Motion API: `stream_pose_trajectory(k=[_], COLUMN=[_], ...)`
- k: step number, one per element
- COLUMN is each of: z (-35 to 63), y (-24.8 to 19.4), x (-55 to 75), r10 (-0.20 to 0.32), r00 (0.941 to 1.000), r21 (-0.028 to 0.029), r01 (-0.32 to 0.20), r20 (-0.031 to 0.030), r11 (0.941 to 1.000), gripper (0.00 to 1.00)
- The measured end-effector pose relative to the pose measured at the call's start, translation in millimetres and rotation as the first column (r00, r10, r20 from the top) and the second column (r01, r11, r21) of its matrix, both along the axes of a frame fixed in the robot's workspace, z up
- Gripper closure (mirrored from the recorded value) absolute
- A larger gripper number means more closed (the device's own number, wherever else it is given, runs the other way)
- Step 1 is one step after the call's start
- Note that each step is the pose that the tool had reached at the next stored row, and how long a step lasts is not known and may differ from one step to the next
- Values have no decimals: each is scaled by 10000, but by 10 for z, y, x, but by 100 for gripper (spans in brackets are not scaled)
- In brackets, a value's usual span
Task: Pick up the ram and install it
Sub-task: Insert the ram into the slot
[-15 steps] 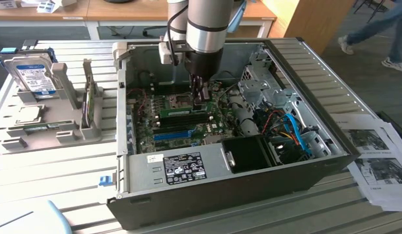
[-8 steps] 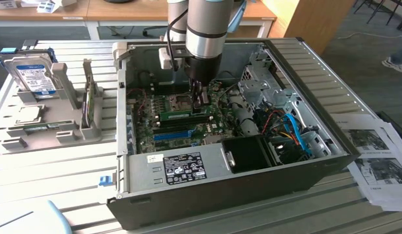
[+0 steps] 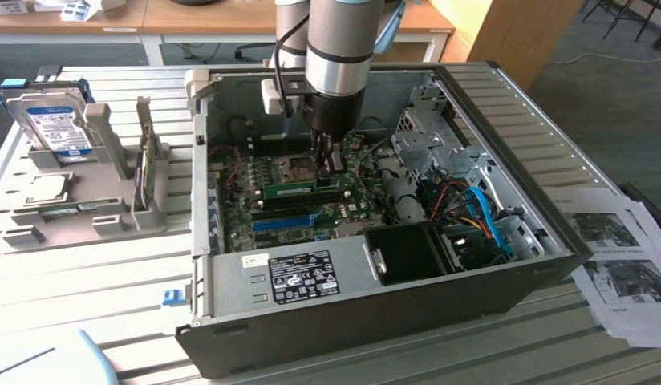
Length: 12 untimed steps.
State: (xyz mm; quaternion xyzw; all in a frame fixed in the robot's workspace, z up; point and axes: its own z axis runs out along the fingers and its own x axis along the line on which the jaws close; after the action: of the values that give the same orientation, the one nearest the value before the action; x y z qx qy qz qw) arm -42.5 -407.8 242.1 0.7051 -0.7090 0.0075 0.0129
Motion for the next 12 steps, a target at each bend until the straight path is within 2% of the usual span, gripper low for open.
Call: stream_pose_trajectory(k=[12], z=[-16], y=[4], x=[0], r10=[-95], r00=[10000], r21=[6], r01=[95], r20=[0], r11=[10000], gripper=[89])
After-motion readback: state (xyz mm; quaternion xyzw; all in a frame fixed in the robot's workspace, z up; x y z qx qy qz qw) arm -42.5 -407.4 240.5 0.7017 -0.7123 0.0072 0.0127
